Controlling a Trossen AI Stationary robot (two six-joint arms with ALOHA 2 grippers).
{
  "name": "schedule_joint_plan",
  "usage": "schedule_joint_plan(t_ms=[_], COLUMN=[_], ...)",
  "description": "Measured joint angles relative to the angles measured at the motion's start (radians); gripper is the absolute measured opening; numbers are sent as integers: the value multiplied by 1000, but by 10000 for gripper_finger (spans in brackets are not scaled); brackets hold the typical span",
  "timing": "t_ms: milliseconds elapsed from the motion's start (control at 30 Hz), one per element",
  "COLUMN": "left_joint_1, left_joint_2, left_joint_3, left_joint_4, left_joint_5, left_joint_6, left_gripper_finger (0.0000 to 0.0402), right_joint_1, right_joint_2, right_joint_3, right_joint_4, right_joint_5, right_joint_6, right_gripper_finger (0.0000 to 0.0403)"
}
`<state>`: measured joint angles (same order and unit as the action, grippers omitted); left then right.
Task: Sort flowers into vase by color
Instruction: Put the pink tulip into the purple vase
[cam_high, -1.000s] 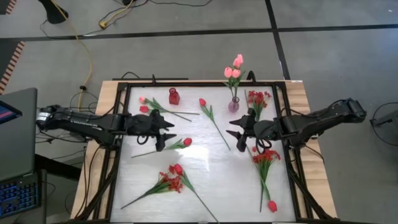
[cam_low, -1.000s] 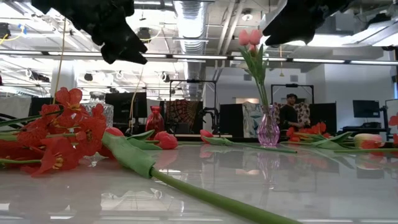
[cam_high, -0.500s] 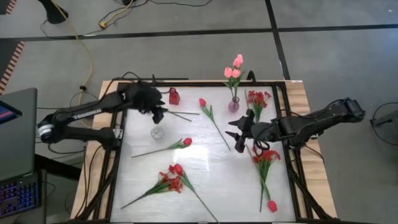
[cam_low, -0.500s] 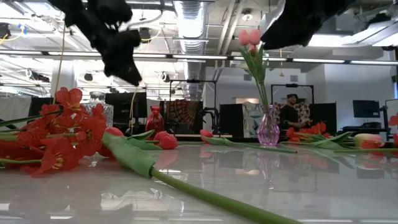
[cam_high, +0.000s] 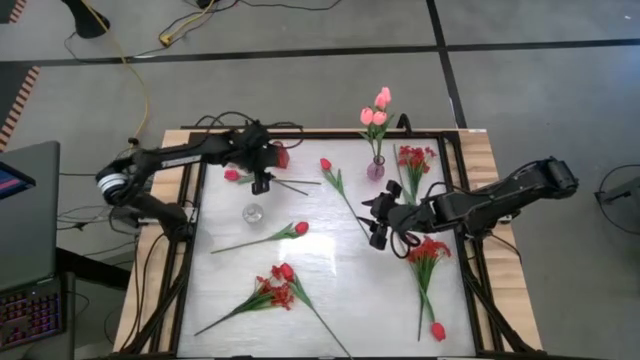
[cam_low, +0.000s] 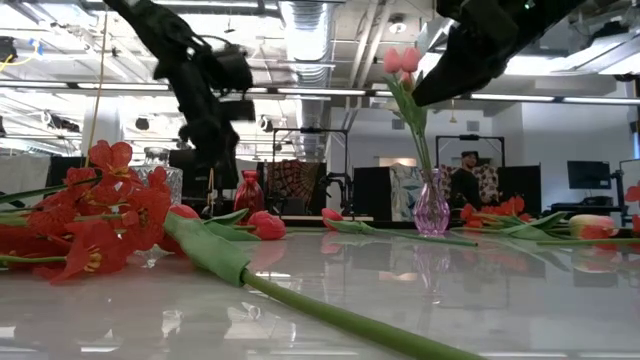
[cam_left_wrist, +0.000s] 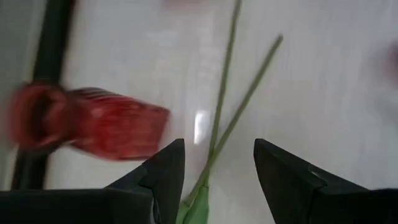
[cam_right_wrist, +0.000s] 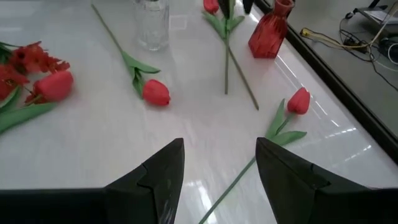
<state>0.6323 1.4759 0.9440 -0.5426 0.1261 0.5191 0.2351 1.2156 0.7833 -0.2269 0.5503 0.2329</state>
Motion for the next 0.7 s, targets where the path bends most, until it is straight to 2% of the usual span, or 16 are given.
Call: schedule_joint_plan(t_ms=[267,567,700], left_joint_1=[-47,-118,-124], left_joint_2=[143,163,163], left_joint_3=[6,6,6], left_joint_4=[39,141,150], left_joint_5=[-3,-30,14], left_joint_6=[182,262,258], left_gripper_finger=[180,180,180], right_joint_1=[55,94,93], right_joint_2=[0,0,0], right_joint_3=[-1,-1,-1], right_joint_4=[-5,-4,-4], right_joint_5=[0,0,0], right_joint_6=[29,32,32], right_gripper_finger=[225,225,225])
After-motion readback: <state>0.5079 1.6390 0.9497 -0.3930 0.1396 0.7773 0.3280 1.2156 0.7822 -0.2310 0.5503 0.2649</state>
